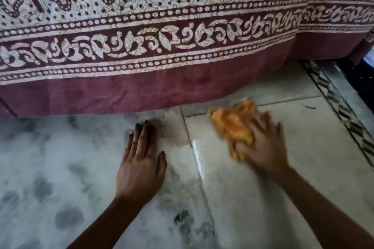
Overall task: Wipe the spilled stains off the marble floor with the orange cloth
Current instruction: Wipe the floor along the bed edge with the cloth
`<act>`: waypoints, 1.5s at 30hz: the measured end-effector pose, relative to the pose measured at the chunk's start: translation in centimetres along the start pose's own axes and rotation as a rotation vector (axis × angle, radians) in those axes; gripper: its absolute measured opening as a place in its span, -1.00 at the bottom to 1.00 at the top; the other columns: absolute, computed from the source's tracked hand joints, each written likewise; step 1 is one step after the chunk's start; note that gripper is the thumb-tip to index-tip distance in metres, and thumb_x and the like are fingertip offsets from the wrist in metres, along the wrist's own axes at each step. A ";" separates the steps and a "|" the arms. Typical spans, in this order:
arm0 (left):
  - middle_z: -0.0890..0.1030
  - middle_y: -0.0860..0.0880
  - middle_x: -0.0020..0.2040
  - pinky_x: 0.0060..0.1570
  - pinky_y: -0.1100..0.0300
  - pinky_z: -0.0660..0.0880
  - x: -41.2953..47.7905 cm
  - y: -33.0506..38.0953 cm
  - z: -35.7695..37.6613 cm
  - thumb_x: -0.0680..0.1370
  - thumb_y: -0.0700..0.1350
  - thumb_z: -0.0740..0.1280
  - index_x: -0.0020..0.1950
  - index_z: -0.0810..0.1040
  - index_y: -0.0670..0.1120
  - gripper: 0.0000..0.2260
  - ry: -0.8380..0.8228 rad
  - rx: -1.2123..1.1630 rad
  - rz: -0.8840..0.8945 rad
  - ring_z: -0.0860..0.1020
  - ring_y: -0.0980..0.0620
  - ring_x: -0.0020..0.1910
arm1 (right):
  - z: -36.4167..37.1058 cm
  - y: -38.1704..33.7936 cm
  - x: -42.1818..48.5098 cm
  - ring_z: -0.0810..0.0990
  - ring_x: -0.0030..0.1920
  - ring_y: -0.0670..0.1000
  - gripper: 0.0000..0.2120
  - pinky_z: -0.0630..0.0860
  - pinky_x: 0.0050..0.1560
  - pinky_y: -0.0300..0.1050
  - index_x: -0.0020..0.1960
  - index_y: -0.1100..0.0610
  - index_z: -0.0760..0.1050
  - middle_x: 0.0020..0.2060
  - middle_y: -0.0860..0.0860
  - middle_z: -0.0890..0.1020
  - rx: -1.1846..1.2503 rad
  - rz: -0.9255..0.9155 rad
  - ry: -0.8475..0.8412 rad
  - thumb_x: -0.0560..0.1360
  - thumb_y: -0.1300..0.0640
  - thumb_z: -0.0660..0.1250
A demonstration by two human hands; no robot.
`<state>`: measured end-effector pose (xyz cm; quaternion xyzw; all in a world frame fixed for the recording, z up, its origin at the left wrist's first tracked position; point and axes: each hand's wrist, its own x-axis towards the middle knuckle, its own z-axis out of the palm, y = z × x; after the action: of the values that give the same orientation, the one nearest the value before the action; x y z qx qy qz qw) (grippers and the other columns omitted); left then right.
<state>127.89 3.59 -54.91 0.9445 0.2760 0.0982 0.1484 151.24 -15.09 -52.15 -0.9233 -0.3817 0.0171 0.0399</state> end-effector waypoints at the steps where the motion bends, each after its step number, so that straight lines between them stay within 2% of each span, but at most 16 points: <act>1: 0.18 -0.22 0.47 0.44 0.06 -0.04 -0.1 0.1 0.1 0.54 0.01 0.05 0.45 0.21 -0.28 -0.45 -0.002 0.006 -0.002 0.09 -0.14 0.47 | 0.0 0.5 3.0 0.17 0.43 0.31 -0.20 0.11 0.34 0.39 0.47 -0.03 0.21 0.48 0.06 0.21 -0.008 0.158 -0.022 0.30 -0.36 0.09; 4: 0.18 -0.22 0.47 0.44 0.06 -0.04 0.0 0.2 -0.1 0.54 0.01 0.05 0.45 0.20 -0.28 -0.45 -0.001 0.019 -0.006 0.05 -0.10 0.48 | 1.8 -3.9 11.0 0.15 0.45 0.22 -0.01 0.05 0.44 0.18 0.46 0.01 0.20 0.47 0.06 0.22 0.224 0.359 -0.174 0.20 -0.56 -0.06; 7: 0.21 -0.21 0.46 0.43 0.07 -0.02 0.0 0.0 -0.1 0.54 0.02 0.07 0.44 0.22 -0.28 -0.45 -0.002 0.012 0.002 0.08 -0.09 0.47 | 4.6 -13.2 12.0 0.31 0.38 0.18 -0.07 0.17 0.42 0.08 0.27 -0.02 0.40 0.36 0.09 0.41 0.281 0.097 -0.222 0.20 -0.58 -0.17; 9: 0.23 -0.20 0.45 0.44 0.10 -0.02 0.0 -0.2 -0.3 0.54 0.05 0.08 0.44 0.22 -0.28 -0.43 -0.007 0.008 -0.010 0.10 -0.07 0.47 | 3.3 -16.5 9.1 0.37 0.34 0.19 -0.26 0.22 0.37 -0.02 0.24 0.01 0.45 0.31 0.11 0.46 0.329 -0.143 -0.206 0.33 -0.49 0.04; 11: 0.25 -0.21 0.44 0.44 0.12 -0.02 -0.1 -0.4 -0.4 0.54 0.07 0.07 0.44 0.23 -0.28 -0.43 -0.015 0.001 -0.018 0.12 -0.06 0.46 | 2.2 -13.8 4.2 0.33 0.37 0.23 -0.34 0.26 0.31 0.00 0.37 0.00 0.39 0.38 0.05 0.40 0.198 -0.329 -0.040 0.36 -0.29 0.26; 13: 0.22 -0.19 0.46 0.43 0.12 -0.01 -0.2 -0.4 -0.4 0.55 0.08 0.07 0.45 0.20 -0.26 -0.42 -0.009 -0.008 -0.023 0.12 -0.06 0.46 | 1.0 -6.9 -0.2 0.30 0.39 0.28 -0.27 0.21 0.32 0.17 0.39 -0.02 0.34 0.43 0.04 0.33 0.038 -0.410 0.064 0.29 -0.30 0.22; 16: 0.23 -0.22 0.46 0.42 0.04 0.05 -0.1 0.1 -0.2 0.54 0.04 0.06 0.45 0.20 -0.29 -0.43 -0.001 -0.001 -0.034 0.14 -0.12 0.46 | 0.1 1.1 1.7 0.23 0.39 0.36 -0.16 0.19 0.30 0.36 0.42 0.05 0.30 0.46 0.09 0.26 -0.045 -0.071 -0.002 0.25 -0.35 0.06; 19: 0.26 -0.26 0.44 0.40 0.00 0.08 -0.1 0.3 -0.1 0.53 0.02 0.07 0.42 0.24 -0.32 -0.44 -0.001 0.010 -0.046 0.16 -0.16 0.45 | 0.3 -1.6 8.6 0.05 0.47 0.27 -0.13 0.03 0.41 0.23 0.51 -0.01 0.09 0.50 0.09 0.12 0.131 0.400 -0.064 0.30 -0.42 0.03; 20: 0.26 -0.26 0.44 0.40 0.00 0.08 -0.1 0.3 0.0 0.53 0.02 0.07 0.42 0.24 -0.32 -0.43 -0.006 0.013 -0.045 0.16 -0.16 0.45 | 0.8 -2.8 9.1 0.02 0.48 0.25 -0.13 -0.02 0.43 0.19 0.51 -0.02 0.06 0.51 0.10 0.10 0.181 0.417 -0.091 0.33 -0.43 0.06; 24: 0.25 -0.24 0.45 0.44 0.08 -0.01 -0.1 -0.2 -0.1 0.54 0.06 0.06 0.43 0.23 -0.30 -0.43 -0.015 0.020 -0.024 0.13 -0.11 0.46 | 1.8 -6.7 4.3 -0.05 0.51 0.17 -0.12 -0.07 0.46 0.21 0.49 -0.14 0.09 0.52 -0.02 0.07 -0.003 -0.026 -0.136 0.24 -0.48 -0.14; 28: 0.22 -0.21 0.46 0.45 0.07 0.01 -0.2 -0.4 -0.3 0.55 0.08 0.04 0.45 0.22 -0.26 -0.43 -0.013 0.004 -0.007 0.10 -0.08 0.47 | 1.2 -6.3 -2.6 0.13 0.47 0.22 -0.23 0.07 0.40 0.31 0.47 -0.10 0.15 0.50 0.01 0.16 0.059 -0.240 -0.067 0.32 -0.37 0.09; 32: 0.24 -0.24 0.45 0.41 -0.02 0.11 -0.4 -0.1 0.0 0.56 0.06 0.03 0.45 0.22 -0.28 -0.43 -0.015 0.014 -0.017 0.11 -0.11 0.46 | -0.5 3.0 -6.2 0.10 0.46 0.30 -0.18 0.07 0.36 0.37 0.51 -0.10 0.00 0.51 0.02 0.06 -0.071 0.050 -0.103 0.31 -0.38 0.01; 35: 0.22 -0.25 0.46 0.41 -0.03 0.10 -0.4 0.1 0.0 0.56 0.06 0.01 0.44 0.22 -0.30 -0.43 -0.024 0.022 -0.029 0.09 -0.13 0.47 | -0.5 1.3 1.0 -0.08 0.48 0.31 -0.16 -0.02 0.42 0.32 0.53 -0.04 -0.09 0.53 0.06 -0.08 -0.026 0.407 -0.120 0.36 -0.42 -0.04; 37: 0.21 -0.24 0.47 0.42 -0.04 0.10 -0.2 0.1 0.0 0.56 0.07 0.00 0.45 0.20 -0.29 -0.42 -0.044 0.018 -0.035 0.08 -0.14 0.48 | 0.1 -2.5 5.8 -0.12 0.48 0.31 -0.17 -0.06 0.42 0.32 0.54 -0.01 -0.07 0.53 0.11 -0.08 0.022 0.460 -0.158 0.40 -0.42 -0.04; 42: 0.25 -0.26 0.44 0.38 -0.09 0.12 -0.2 0.0 -0.3 0.55 0.07 0.00 0.43 0.24 -0.31 -0.42 -0.091 0.037 -0.033 0.14 -0.17 0.45 | 1.1 -9.3 4.1 -0.06 0.48 0.29 -0.11 -0.07 0.45 0.25 0.52 -0.07 -0.01 0.54 0.04 -0.06 -0.027 0.096 -0.178 0.26 -0.44 -0.18; 45: 0.26 -0.30 0.43 0.37 -0.10 0.08 -0.1 0.9 -1.0 0.56 0.03 -0.01 0.41 0.26 -0.34 -0.44 -0.110 0.005 -0.052 0.12 -0.17 0.44 | 0.3 -9.1 -2.3 0.10 0.46 0.33 -0.15 0.09 0.39 0.32 0.49 -0.05 0.13 0.52 0.07 0.08 0.067 -0.099 -0.186 0.29 -0.41 -0.03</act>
<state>127.96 3.07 -53.72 0.9414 0.2922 0.0417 0.1633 143.19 -10.32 -51.71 -0.8959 -0.4279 0.1137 0.0358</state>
